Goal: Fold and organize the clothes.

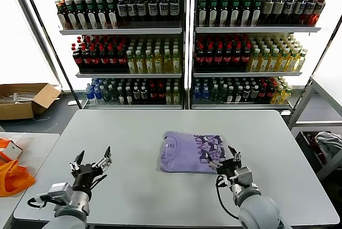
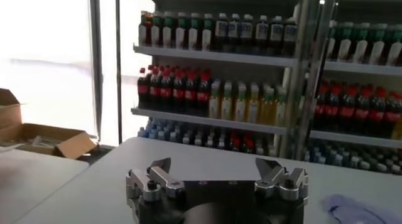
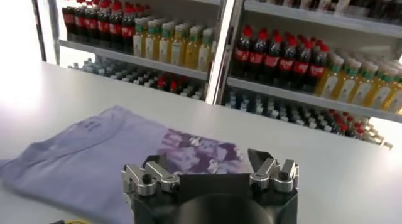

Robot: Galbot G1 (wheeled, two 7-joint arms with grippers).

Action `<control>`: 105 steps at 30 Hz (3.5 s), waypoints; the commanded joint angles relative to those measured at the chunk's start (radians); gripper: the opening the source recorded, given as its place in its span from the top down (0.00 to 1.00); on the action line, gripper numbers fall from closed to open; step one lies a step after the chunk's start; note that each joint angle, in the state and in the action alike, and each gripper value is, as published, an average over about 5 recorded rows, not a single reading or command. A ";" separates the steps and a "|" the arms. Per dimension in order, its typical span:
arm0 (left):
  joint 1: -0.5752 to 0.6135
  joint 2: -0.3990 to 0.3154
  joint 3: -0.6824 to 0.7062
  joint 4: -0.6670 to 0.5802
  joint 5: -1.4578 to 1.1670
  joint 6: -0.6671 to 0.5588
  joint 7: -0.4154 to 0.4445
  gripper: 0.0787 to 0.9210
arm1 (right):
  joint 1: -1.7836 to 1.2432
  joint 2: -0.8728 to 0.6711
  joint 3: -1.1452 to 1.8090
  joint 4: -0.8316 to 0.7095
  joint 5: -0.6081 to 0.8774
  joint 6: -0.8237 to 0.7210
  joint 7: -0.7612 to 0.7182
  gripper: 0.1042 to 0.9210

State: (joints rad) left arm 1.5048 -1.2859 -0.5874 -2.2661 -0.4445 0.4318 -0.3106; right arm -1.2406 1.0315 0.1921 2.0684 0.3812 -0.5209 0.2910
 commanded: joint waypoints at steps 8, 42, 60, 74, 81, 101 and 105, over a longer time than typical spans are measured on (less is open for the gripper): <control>0.113 -0.026 -0.149 -0.084 -0.048 0.003 0.002 0.12 | -0.033 0.100 0.001 -0.035 0.099 0.024 0.022 0.12; 0.122 -0.049 -0.147 -0.118 -0.013 -0.093 0.053 0.12 | -0.136 0.040 0.410 0.113 0.112 0.064 0.081 0.12; 0.110 -0.082 -0.006 -0.082 0.104 -0.142 0.073 0.12 | -0.233 0.125 0.384 0.080 -0.002 0.219 0.165 0.12; 0.098 -0.076 0.022 -0.052 0.109 -0.171 0.081 0.12 | -0.237 0.130 0.393 0.077 -0.012 0.228 0.168 0.12; 0.088 -0.073 0.026 -0.042 0.109 -0.174 0.085 0.12 | -0.245 0.131 0.394 0.078 -0.014 0.229 0.166 0.12; 0.083 -0.068 0.024 -0.040 0.204 -0.195 0.163 0.12 | -0.270 0.142 0.409 0.091 -0.030 0.241 0.157 0.12; 0.082 -0.067 0.026 -0.039 0.206 -0.199 0.170 0.12 | -0.272 0.141 0.413 0.096 -0.034 0.244 0.150 0.12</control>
State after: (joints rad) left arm 1.5877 -1.3540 -0.5629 -2.3059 -0.2599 0.2398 -0.1601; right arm -1.5099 1.1724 0.6014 2.1603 0.3530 -0.2813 0.4462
